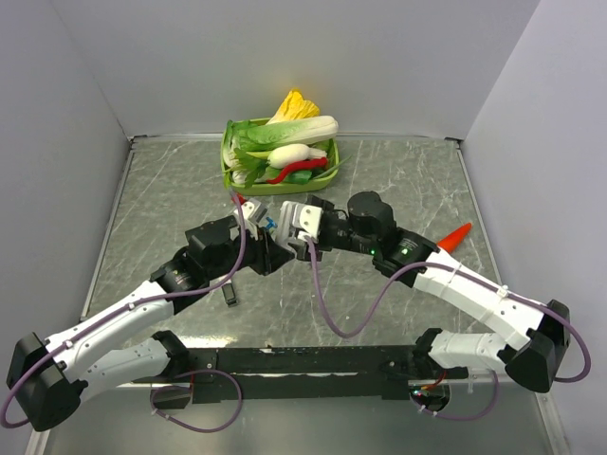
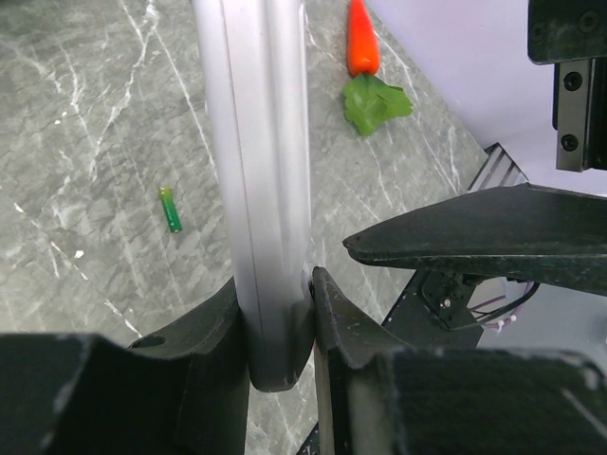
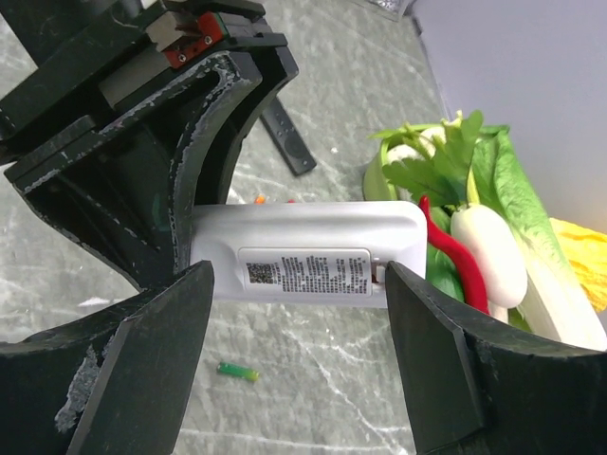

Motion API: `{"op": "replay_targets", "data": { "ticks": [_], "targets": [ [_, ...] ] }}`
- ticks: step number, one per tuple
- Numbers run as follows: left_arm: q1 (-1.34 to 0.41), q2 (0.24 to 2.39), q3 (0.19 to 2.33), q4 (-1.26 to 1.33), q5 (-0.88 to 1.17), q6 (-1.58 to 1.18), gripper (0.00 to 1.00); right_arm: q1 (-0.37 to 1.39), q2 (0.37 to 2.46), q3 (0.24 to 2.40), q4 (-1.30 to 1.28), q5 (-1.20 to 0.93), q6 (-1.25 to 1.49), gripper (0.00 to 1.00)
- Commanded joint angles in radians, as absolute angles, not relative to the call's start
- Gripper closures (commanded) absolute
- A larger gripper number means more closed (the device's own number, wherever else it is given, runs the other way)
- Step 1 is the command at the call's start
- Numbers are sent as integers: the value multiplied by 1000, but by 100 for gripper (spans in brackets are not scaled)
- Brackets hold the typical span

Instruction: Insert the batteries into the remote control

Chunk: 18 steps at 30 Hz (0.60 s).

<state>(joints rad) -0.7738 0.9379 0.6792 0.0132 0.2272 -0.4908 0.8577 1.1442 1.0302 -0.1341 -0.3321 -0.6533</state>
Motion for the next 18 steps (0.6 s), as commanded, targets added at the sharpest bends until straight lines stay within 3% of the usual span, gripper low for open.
{"op": "replay_targets", "data": {
  "ticks": [1, 18],
  "targets": [
    [-790, 896, 744, 94, 285, -453, 99, 862, 1196, 1100, -254, -337, -658, 21],
    [-805, 862, 750, 133, 256, -440, 99, 919, 1302, 1141, -385, -503, -615, 46]
  ]
}}
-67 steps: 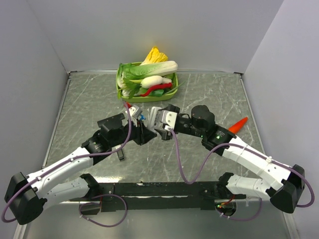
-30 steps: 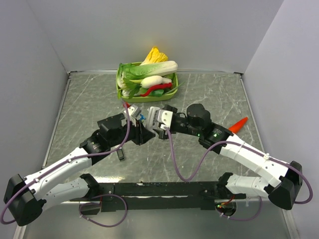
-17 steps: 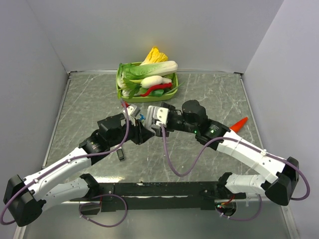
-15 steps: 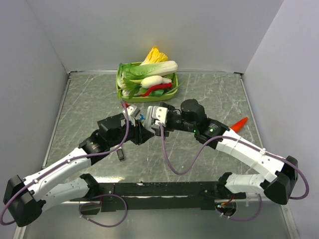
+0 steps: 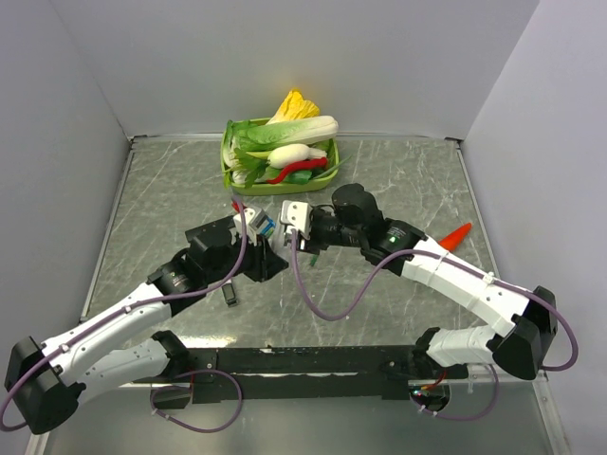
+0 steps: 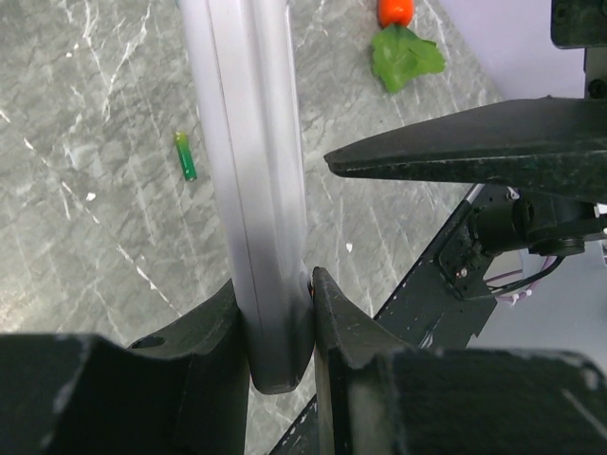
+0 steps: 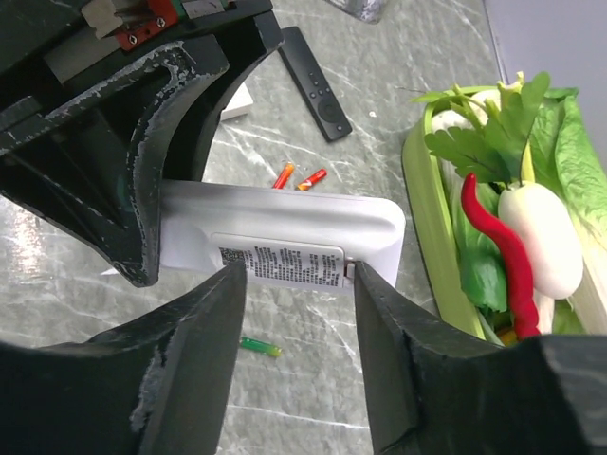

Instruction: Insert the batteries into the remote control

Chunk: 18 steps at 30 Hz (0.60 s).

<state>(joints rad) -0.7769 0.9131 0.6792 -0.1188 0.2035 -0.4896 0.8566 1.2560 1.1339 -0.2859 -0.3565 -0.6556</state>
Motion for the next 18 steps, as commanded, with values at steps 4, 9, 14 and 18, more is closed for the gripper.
{"op": "replay_targets", "data": {
  "ticks": [4, 9, 14, 18],
  "targets": [
    [-813, 864, 742, 140, 239, -446, 99, 943, 1308, 1146, -361, -535, -598, 49],
    [-818, 873, 738, 140, 198, -462, 99, 977, 1316, 1157, -325, -566, -575, 52],
    [-818, 880, 739, 106, 135, -486, 99, 1002, 1319, 1158, -301, -584, -558, 56],
    [-818, 879, 736, 69, 77, -508, 99, 1006, 1299, 1138, -295, -551, -548, 57]
  ]
}}
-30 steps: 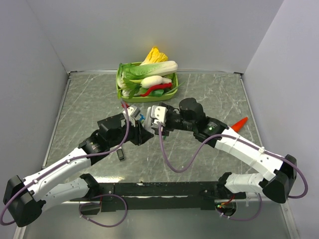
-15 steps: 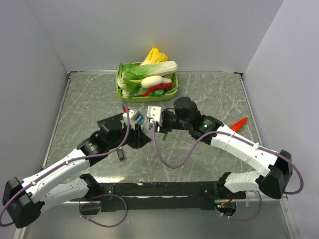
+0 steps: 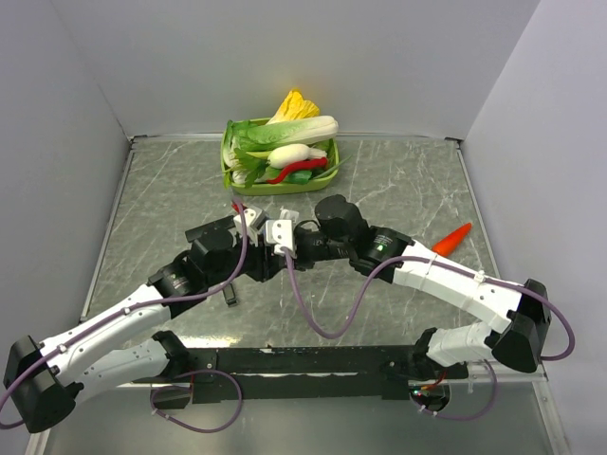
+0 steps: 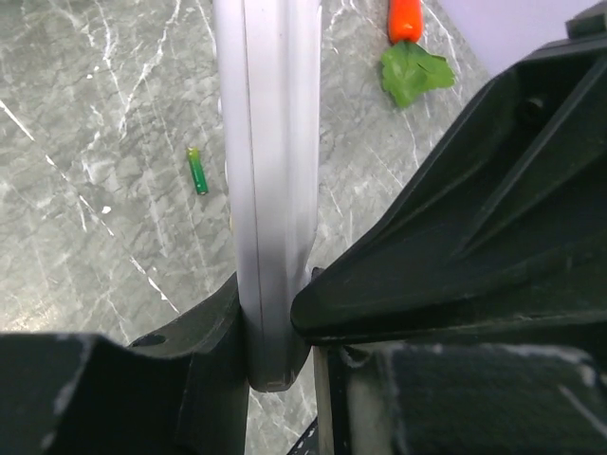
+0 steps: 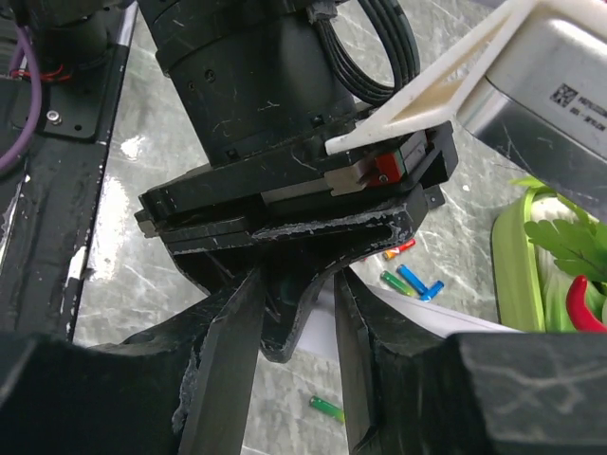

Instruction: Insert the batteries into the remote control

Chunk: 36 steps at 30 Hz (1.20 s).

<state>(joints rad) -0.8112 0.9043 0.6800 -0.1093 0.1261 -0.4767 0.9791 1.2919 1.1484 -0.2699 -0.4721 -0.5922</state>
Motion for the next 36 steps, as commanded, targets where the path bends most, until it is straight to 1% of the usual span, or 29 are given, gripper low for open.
{"op": "replay_targets", "data": {
  "ticks": [1, 5, 8, 9, 11, 12, 13, 14, 17, 19, 21, 27, 31, 36],
  "targets": [
    [-818, 882, 732, 63, 58, -509, 99, 1005, 1273, 1128, -278, -534, -546, 57],
    [-818, 899, 724, 26, 49, -522, 99, 1000, 1191, 1083, -250, -405, -540, 55],
    [-816, 896, 706, 38, 55, -531, 99, 986, 1122, 1046, -212, -298, -538, 50],
    [-816, 896, 701, 35, 54, -529, 99, 979, 1102, 1017, -192, -275, -534, 43],
    [-818, 896, 701, 31, 55, -529, 99, 959, 1043, 990, -149, -233, -526, 36],
    [-818, 894, 700, 31, 58, -526, 99, 950, 1031, 973, -143, -226, -526, 27],
    [-818, 893, 699, 31, 60, -525, 99, 945, 1011, 965, -135, -215, -526, 22],
    [-818, 890, 698, 32, 72, -519, 99, 934, 1002, 950, -117, -192, -532, 14],
    [-818, 877, 690, 46, 87, -511, 99, 911, 979, 913, -72, -192, -544, 5],
    [-816, 871, 687, 51, 107, -506, 99, 902, 969, 897, -15, -210, -548, 2],
    [-818, 864, 683, 61, 132, -497, 99, 887, 976, 891, 32, -260, -548, 1],
    [-818, 861, 676, 83, 161, -505, 99, 873, 1011, 896, 127, -379, -548, 1],
    [-818, 859, 675, 94, 167, -514, 99, 870, 1023, 899, 172, -422, -543, 1],
    [-818, 864, 678, 100, 173, -526, 99, 868, 1043, 914, 167, -443, -546, 1]
  ]
}}
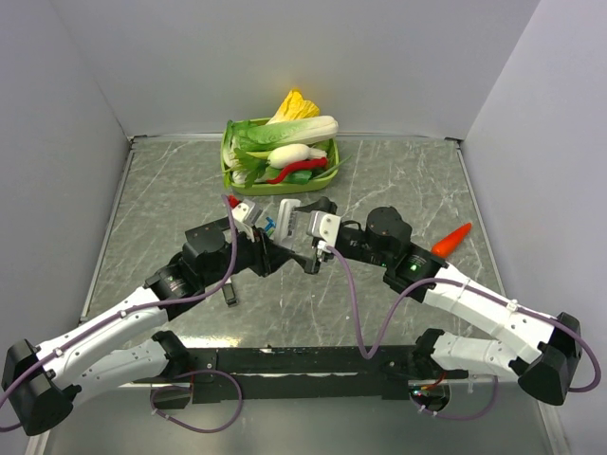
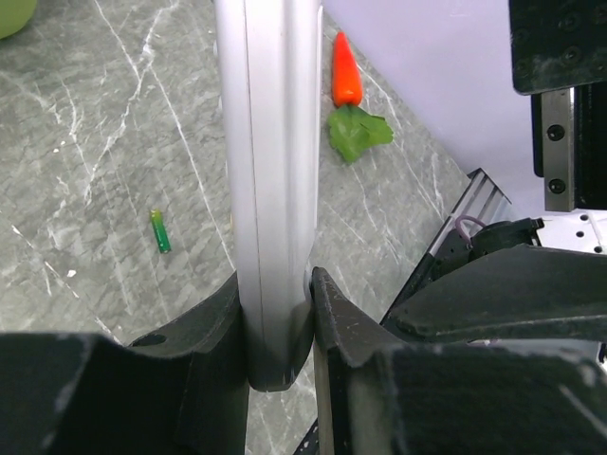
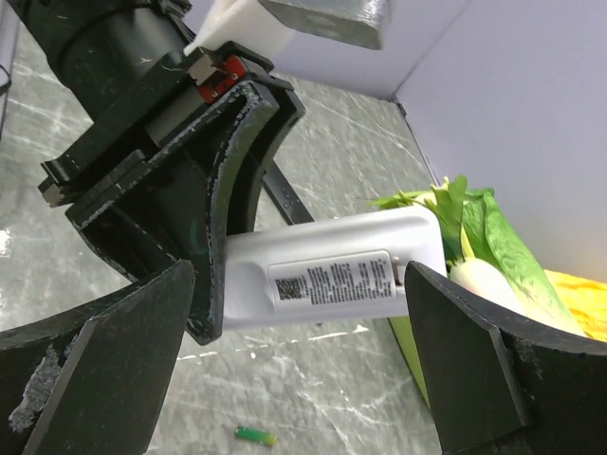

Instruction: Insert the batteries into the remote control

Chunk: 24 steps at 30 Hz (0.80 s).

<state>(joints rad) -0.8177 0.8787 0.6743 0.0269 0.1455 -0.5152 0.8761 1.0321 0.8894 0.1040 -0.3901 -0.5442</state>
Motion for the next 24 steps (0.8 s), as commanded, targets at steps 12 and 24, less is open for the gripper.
{"op": "replay_targets", "data": {
  "ticks": [12, 24],
  "targets": [
    [-818, 848, 673, 109, 187, -541, 99, 854, 1034, 887, 233, -393, -552, 0],
    [-818, 847, 680, 129, 201, -552, 99, 854, 1062, 910, 150, -460, -548, 3]
  ]
}}
